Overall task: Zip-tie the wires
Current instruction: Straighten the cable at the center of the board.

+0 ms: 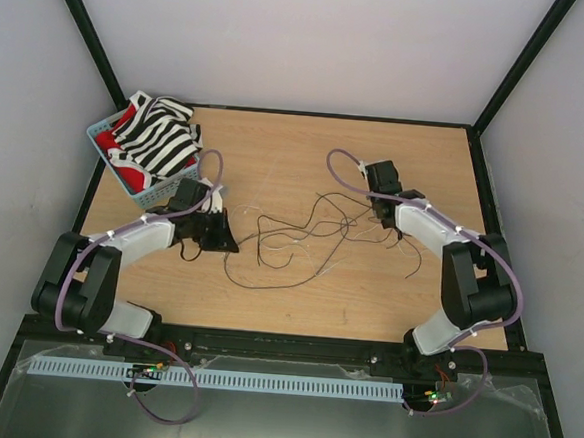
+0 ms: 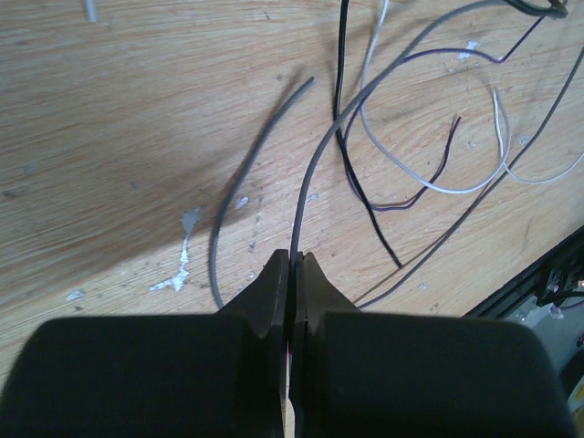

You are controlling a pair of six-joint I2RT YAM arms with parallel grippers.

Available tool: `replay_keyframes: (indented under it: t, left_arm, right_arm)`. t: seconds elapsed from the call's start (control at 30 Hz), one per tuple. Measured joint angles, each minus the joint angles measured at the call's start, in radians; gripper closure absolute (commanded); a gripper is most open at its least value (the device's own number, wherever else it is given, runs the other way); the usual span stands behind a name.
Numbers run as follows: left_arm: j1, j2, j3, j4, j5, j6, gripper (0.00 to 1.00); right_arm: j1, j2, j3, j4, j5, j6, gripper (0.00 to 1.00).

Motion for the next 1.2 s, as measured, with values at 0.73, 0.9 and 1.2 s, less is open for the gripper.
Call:
replay_keyframes:
  t: [0.73, 0.9, 1.2]
  left_arm:
    - [-0.046, -0.030, 0.006, -0.052, -0.122, 0.032, 0.62]
    - [-0.037, -0.109, 0.028, -0.128, -0.170, 0.056, 0.50]
    - [0.027, -0.170, 0.215, -0.196, -0.230, 0.122, 0.36]
  right_arm:
    - [0.000, -0.311, 0.043, -0.043, -0.241, 0.056, 0.01]
    - [0.000, -0.396, 0.041, -0.003, -0.245, 0.107, 0.01]
    - [0.000, -0.469, 0.012, 0.081, -0.314, 0.160, 0.01]
